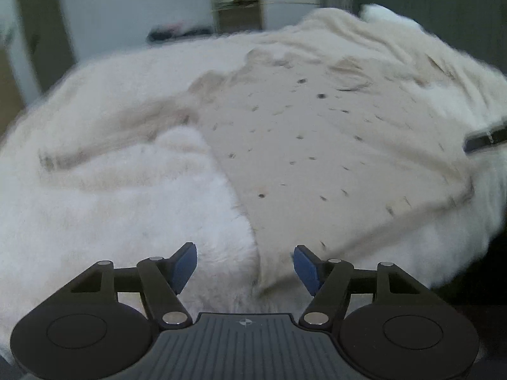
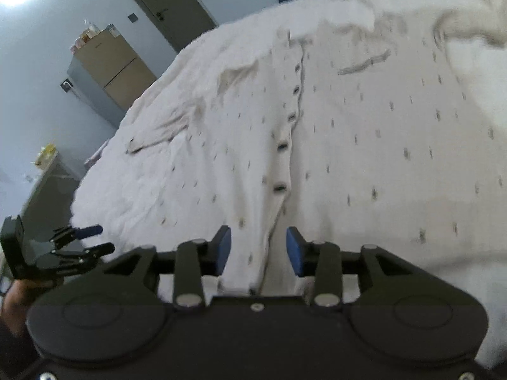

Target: Fold clothes

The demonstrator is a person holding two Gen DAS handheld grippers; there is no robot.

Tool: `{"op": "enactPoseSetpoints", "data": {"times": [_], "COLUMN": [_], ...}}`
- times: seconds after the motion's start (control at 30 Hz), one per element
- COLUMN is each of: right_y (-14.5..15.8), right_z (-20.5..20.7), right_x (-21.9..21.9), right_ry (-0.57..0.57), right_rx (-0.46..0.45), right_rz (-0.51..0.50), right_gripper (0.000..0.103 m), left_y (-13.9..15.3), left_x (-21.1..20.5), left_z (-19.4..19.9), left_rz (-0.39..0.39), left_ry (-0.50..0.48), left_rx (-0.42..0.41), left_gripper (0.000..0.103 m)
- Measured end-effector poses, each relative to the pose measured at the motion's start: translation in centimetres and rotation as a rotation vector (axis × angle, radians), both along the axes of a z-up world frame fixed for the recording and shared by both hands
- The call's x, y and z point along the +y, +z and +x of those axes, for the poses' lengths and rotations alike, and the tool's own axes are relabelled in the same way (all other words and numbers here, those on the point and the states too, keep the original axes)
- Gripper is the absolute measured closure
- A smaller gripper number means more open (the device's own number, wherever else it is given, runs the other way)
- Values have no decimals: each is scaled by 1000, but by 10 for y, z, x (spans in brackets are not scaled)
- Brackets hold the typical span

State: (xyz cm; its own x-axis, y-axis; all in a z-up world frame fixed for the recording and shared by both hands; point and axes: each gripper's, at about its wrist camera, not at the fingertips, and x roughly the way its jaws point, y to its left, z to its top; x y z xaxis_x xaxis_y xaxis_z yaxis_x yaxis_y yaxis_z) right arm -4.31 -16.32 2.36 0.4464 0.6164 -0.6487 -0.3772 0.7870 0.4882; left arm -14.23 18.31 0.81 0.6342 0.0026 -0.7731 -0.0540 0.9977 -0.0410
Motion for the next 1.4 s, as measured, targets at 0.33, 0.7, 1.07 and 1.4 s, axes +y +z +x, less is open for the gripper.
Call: {"op": "enactPoseSetpoints", "data": {"times": [0.33, 0.7, 1.07, 1.4], "right_y": [-10, 22, 22, 5], "right_z": [-20, 10, 37, 43], "right_x": [2, -2, 17, 41], "right_ry": [106, -25, -136, -117], "right_rx": [79, 60, 98, 136], "right_rz": [-146, -51, -85, -86], "right_gripper": [60, 55, 55, 55], "left_y": [27, 3, -52, -23], "left_x": [25, 255, 327, 336], "left_z": [9, 96, 140, 93], "left_rz": [-32, -635, -903, -721], "left_ry": [52, 718, 988, 931], "left_rx": [94, -303, -419, -434], "left_gripper": [51, 35, 101, 91]}}
